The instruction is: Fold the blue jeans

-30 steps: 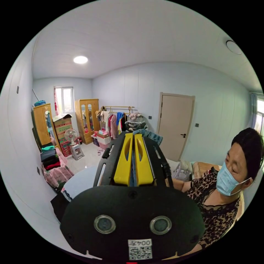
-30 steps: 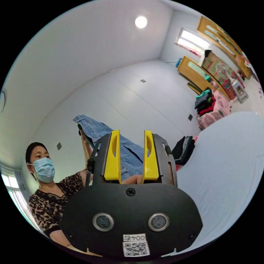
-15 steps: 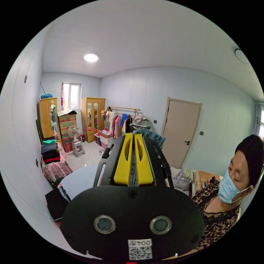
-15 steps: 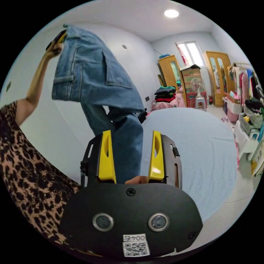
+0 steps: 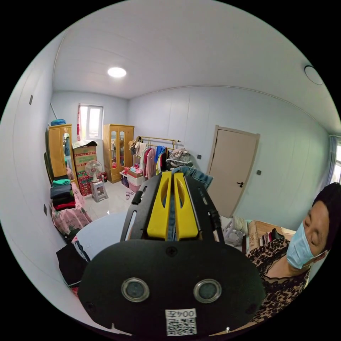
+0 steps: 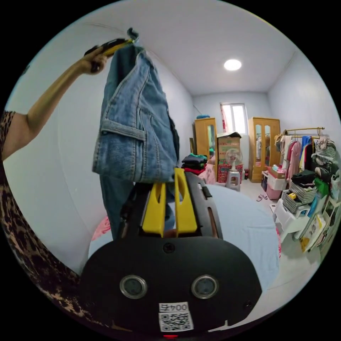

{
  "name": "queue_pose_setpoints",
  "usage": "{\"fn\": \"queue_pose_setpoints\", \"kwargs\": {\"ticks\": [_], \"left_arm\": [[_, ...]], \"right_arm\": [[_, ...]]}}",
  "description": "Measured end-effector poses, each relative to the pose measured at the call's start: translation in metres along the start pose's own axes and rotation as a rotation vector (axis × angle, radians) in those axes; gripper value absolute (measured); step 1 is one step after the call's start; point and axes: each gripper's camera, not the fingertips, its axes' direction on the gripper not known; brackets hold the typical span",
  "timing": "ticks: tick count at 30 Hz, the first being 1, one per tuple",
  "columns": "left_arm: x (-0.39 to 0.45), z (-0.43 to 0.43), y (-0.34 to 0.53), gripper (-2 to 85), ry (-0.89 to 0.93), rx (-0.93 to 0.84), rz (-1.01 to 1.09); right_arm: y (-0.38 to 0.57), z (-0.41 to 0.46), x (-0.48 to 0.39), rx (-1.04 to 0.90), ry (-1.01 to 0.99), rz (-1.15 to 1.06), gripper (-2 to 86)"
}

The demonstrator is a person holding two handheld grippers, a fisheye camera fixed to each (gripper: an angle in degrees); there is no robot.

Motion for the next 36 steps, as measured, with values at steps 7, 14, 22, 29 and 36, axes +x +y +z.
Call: {"fn": "queue_pose_setpoints", "kwargs": {"ticks": [7, 14, 22, 29, 36], "left_arm": [[-0.043, -0.055, 0.016, 0.5, -0.019, 0.027, -0.118], [-0.046, -0.143, 0.014, 0.6, -0.005, 0.178, -0.099], [0.013, -0.249, 0.015, 0.6, 0.082, 0.354, 0.115], [0.060, -0.323, 0.036, 0.6, 0.062, 0.466, 0.255], [0.047, -0.362, 0.072, 0.6, 0.059, 0.543, 0.220]], "right_arm": [[-0.115, -0.075, 0.083, 0.211, -0.101, 0.232, -0.4], [-0.265, -0.153, 0.065, 0.343, 0.002, 0.045, -0.6], [-0.345, -0.247, -0.036, 0.427, -0.043, -0.288, -0.6], [-0.356, -0.277, -0.087, 0.439, -0.118, -0.410, -0.6], [-0.351, -0.267, -0.080, 0.416, -0.253, -0.280, -0.6]]}}
